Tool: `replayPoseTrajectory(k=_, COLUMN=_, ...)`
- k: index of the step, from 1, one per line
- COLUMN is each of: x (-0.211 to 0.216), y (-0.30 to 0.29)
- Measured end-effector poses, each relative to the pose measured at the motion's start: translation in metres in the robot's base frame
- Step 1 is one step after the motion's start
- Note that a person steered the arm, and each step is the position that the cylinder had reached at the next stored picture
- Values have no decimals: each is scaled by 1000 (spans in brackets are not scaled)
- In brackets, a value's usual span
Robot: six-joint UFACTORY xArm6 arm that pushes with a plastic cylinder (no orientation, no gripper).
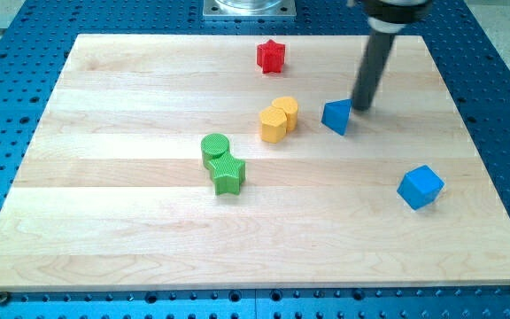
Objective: Move the triangle into the cube
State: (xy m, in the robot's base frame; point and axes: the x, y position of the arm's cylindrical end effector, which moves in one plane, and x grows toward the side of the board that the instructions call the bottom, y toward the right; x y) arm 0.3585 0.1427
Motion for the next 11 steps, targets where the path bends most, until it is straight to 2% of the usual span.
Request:
replayPoseTrajectory(k=1, x=79, y=-5)
replayPoseTrajectory(k=2, x=95, y=14)
replayPoseTrajectory(k=3, x=43, y=21)
replayPoseTrajectory(k=4, x=65, y=-35)
replayPoseTrajectory(k=5, x=126, y=-31)
replayPoseTrajectory(k=7, x=83, y=-52)
replayPoseTrajectory(k=8, x=113, y=-102)
replayPoseTrajectory(k=9, x=149, y=-67)
replayPoseTrajectory(k=10, x=155, y=-16)
replayPoseTrajectory(k=11, x=139, y=-35)
